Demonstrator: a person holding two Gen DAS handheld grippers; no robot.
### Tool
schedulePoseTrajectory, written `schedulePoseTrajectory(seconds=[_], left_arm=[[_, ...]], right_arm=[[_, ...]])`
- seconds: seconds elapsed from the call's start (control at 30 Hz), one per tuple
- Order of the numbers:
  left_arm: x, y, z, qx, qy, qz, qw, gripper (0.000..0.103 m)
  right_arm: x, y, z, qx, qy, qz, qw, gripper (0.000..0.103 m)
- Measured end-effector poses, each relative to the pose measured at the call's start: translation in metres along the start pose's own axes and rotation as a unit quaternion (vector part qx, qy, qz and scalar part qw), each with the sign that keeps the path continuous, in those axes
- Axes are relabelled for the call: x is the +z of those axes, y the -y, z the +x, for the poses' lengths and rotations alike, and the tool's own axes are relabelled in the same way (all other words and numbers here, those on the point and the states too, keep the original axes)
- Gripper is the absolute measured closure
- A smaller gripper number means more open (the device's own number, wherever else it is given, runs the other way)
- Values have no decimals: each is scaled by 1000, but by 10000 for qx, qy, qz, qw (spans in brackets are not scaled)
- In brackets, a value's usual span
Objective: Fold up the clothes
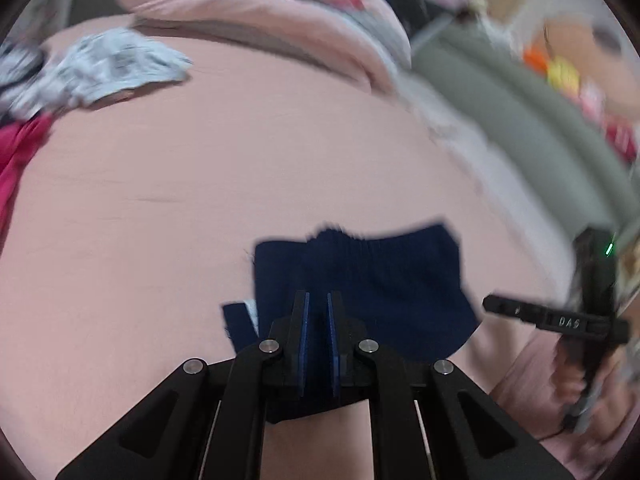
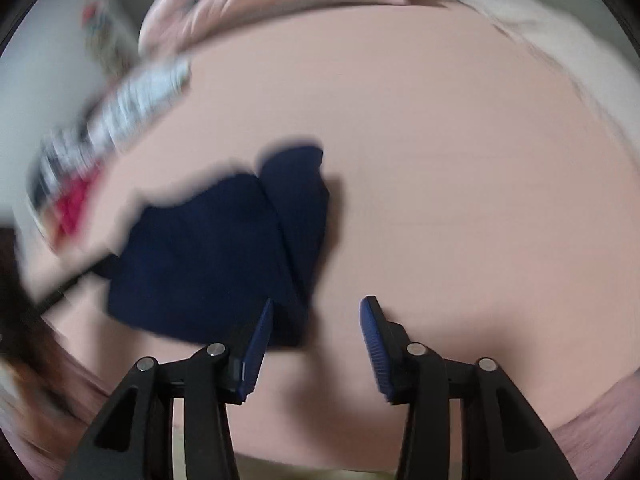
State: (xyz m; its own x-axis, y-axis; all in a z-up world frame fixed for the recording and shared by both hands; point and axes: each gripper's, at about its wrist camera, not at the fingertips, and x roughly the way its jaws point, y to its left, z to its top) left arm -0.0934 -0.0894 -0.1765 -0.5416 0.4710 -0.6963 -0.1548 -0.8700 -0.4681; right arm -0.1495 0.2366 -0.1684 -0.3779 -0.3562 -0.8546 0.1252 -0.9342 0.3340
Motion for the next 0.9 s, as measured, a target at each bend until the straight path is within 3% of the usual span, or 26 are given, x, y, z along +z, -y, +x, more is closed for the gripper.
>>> schedulePoseTrajectory(seconds=[0.07, 0.1, 0.17, 0.27, 0.43, 0.5, 0.53, 0.57, 0.6, 0.63, 0.7, 0.77, 0.8, 0.9], left_arm=[[-3, -16, -4, -27, -49, -378, 9993, 61], [-6, -24, -3, 4, -113, -542, 9985, 38], [-11, -35, 0, -126, -180, -881, 9959, 36], [-15, -38, 5, -321, -259, -970, 9944, 36], [-14, -34, 20, -12, -401, -900, 9951, 34], [-14, -31, 21, 79, -403, -880, 9953, 34], [-13, -30, 22, 77, -397, -876, 9953, 34], [-12, -29, 23, 53, -387, -880, 9954, 34], [-10, -29, 25, -54, -364, -914, 9951, 34], [-9, -28, 27, -169, -350, -949, 9947, 39], [-9, -25, 36, -334, -404, -991, 9937, 49], [-9, -22, 41, -167, -450, -894, 9948, 73], [-10, -25, 41, -259, -514, -932, 9940, 86], [-10, -41, 37, -736, -548, -1406, 9858, 87]], right_arm=[[5, -9, 3, -82, 1, -297, 9995, 49], [6, -11, 8, -239, -18, -405, 9989, 48], [9, -14, 24, -464, -116, -518, 9975, 48], [12, 1, 47, -98, -437, -132, 9989, 47], [14, 8, 66, 113, -394, 54, 9991, 36], [15, 5, 73, 145, -374, 155, 9991, 23], [16, 4, 77, 160, -364, 206, 9990, 23], [17, -5, 79, 94, -391, 55, 9992, 24], [19, -15, 81, 15, -425, -125, 9990, 34], [20, -22, 82, 93, -449, -269, 9986, 51], [17, -24, 83, 252, -433, -354, 9981, 53], [14, -19, 87, 411, -453, -349, 9975, 54], [14, -14, 88, 535, -449, -265, 9972, 53], [15, -5, 83, 817, -386, -116, 9958, 57]])
